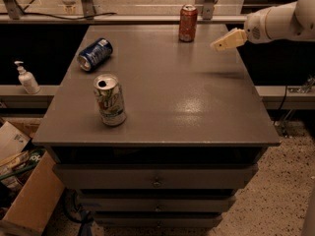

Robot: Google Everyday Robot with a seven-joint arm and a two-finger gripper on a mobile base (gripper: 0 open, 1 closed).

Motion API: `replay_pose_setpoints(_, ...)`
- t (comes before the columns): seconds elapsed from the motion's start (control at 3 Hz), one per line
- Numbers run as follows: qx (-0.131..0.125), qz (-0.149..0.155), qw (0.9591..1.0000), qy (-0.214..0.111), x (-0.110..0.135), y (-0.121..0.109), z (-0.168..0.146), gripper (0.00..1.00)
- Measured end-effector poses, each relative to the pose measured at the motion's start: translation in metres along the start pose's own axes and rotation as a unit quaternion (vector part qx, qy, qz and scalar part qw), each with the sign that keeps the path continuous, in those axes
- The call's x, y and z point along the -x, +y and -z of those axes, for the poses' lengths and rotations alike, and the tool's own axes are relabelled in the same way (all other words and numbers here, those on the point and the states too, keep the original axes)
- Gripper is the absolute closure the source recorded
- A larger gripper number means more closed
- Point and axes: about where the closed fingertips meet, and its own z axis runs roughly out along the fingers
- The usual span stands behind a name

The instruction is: Knock coke can over

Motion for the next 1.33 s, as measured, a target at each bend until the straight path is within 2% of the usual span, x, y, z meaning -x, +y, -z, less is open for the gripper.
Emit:
replay_pose_setpoints(0.33, -0.010, -0.050, 0.9973, -0.052, -0.011, -0.021, -0.029, 0.00)
replay_pose_setpoints(0.67, -0.008, -0.084, 0.9922, -0.092, -0.020, -0.035, -0.059, 0.00)
replay_pose_setpoints(1.0, 0.004, -0.101, 0.9870, -0.125, -0.015, -0.039, -0.089, 0.00)
replay_pose_setpoints(1.33, 0.025, -0.103, 0.9843, -0.141, -0.003, -0.030, -0.112, 0.00)
